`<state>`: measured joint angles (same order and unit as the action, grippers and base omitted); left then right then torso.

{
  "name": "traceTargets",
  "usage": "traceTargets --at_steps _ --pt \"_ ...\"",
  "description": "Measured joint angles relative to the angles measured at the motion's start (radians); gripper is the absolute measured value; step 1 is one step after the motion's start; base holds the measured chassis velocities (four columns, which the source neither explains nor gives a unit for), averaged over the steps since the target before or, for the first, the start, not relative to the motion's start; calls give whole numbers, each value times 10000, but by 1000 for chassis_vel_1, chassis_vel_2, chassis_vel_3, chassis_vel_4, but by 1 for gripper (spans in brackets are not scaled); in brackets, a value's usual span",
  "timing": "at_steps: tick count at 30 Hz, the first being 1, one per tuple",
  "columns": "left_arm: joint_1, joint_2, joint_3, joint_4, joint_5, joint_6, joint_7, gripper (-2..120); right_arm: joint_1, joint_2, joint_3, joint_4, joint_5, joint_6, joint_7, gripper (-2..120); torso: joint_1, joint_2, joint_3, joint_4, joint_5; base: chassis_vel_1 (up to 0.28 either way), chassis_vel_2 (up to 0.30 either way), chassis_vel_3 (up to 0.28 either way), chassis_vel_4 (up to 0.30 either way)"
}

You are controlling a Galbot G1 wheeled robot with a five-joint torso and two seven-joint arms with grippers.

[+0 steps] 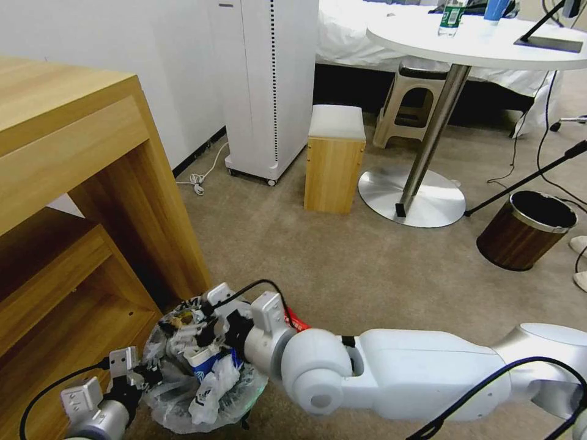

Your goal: Pick up the trash bin and place the garbage on the floor into it.

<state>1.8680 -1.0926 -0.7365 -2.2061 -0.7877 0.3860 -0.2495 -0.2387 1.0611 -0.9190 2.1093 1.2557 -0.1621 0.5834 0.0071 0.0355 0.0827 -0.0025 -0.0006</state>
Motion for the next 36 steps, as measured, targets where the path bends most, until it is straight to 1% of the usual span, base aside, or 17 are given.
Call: traceTargets --at_steps 5,8,14,24,27,30,31,35,36 --pt "-1 51 -30 99 -46 9 -21 0 -164 -305 432 92 -149 94 -271 96 0 0 0 -1 1 0 0 0 0" --pt "5 50 -31 100 -49 14 -30 0 -242 -377 494 127 -180 95 -320 96 0 1 0 0 0 0 0 0 0" --pt "26 8 -32 54 -51 20 -40 0 -380 -449 395 157 -248 101 -340 96 0 0 0 0 0 0 0 0 0" --pt "77 -144 -10 -103 18 20 -29 0 -438 -285 -20 70 -288 92 -256 95 0 0 0 0 0 0 0 0 0" --pt "92 -163 -28 -101 33 21 -10 0 -570 -312 90 67 -425 234 -270 94 0 0 0 1 0 0 0 0 0" --pt "86 -178 -33 -24 50 20 7 0 -844 -484 764 133 -585 499 -521 95 1 0 0 1 0 0 0 0 0" --pt "86 -178 -33 -24 50 20 7 0 -844 -484 764 133 -585 499 -521 95 1 0 0 1 0 0 0 0 0" --pt "35 -122 -59 29 12 19 9 0 -1658 -1072 2163 80 -934 1075 -1119 96 0 0 0 -2 2 0 0 0 0" --pt "35 -122 -59 29 12 19 9 0 -1658 -1072 2163 80 -934 1075 -1119 96 0 0 0 -2 2 0 0 0 0"
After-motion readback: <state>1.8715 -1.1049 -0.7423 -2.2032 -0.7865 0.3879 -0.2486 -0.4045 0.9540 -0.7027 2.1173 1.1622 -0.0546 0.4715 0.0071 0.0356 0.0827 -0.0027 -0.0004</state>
